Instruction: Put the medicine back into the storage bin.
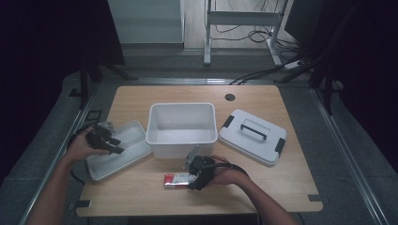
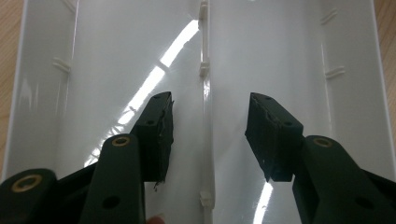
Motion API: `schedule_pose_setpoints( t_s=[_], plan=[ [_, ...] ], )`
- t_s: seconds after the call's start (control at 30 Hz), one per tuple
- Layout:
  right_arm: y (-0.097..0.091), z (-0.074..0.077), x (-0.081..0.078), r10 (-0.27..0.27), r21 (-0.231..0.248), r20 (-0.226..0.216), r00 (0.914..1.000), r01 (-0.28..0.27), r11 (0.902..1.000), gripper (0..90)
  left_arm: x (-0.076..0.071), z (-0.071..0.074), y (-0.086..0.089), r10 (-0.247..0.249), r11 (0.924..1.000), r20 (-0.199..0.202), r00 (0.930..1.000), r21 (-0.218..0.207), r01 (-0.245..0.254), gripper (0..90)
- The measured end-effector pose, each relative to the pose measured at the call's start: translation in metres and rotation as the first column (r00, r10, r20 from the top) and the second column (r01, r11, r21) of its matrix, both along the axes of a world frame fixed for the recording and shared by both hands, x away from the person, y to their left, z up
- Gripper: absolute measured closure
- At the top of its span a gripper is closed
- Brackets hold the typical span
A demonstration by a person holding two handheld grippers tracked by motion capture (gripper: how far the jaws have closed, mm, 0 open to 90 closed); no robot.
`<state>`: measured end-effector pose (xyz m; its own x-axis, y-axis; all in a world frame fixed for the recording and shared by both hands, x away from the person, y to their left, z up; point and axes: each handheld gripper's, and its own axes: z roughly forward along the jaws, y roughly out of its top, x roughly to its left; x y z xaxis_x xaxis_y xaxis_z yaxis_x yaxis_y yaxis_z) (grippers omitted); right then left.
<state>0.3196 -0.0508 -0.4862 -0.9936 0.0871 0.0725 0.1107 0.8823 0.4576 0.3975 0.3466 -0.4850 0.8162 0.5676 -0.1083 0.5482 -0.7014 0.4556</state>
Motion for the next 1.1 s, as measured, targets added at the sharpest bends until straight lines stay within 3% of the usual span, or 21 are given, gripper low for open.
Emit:
schedule_pose_setpoints(
  t_s=[0.43, 0.87, 1.0, 1.03, 1.07, 1.1],
  plan=[
    [-0.002, 0.004, 0.0, 0.03, -0.108, 0.004, 0.9996, -0.029, 0.9938, 42.8, 0.0, -0.001, 0.0, -0.001, 1.0, -0.003, 1.0, -0.002, 0.001, 51.8],
    [-0.002, 0.004, -0.001, 0.077, -0.146, 0.004, 0.997, -0.075, 0.9864, 50.5, -0.001, -0.002, 0.002, 0.002, 1.0, -0.003, 1.0, -0.002, -0.002, 51.9],
    [-0.005, 0.009, -0.003, 0.078, -0.122, -0.01, 0.9969, -0.079, 0.9895, 50.7, -0.002, -0.002, 0.003, 0.003, 1.0, -0.003, 1.0, -0.003, -0.003, 52.1],
    [-0.01, 0.018, -0.005, 0.066, -0.084, 0.001, 0.9978, -0.065, 0.9943, 50.8, -0.002, -0.002, 0.003, 0.005, 1.0, -0.001, 1.0, -0.005, -0.005, 52.1],
    [-0.01, 0.018, -0.005, 0.066, -0.084, 0.001, 0.9978, -0.065, 0.9943, 50.8, -0.002, -0.002, 0.003, 0.005, 1.0, -0.001, 1.0, -0.005, -0.005, 52.2],
    [-0.015, 0.027, -0.006, 0.057, -0.042, 0.01, 0.9983, -0.056, 0.9976, 50.9, -0.002, -0.002, 0.003, 0.006, 1.0, -0.001, 1.0, -0.007, -0.006, 52.2]
  ],
)
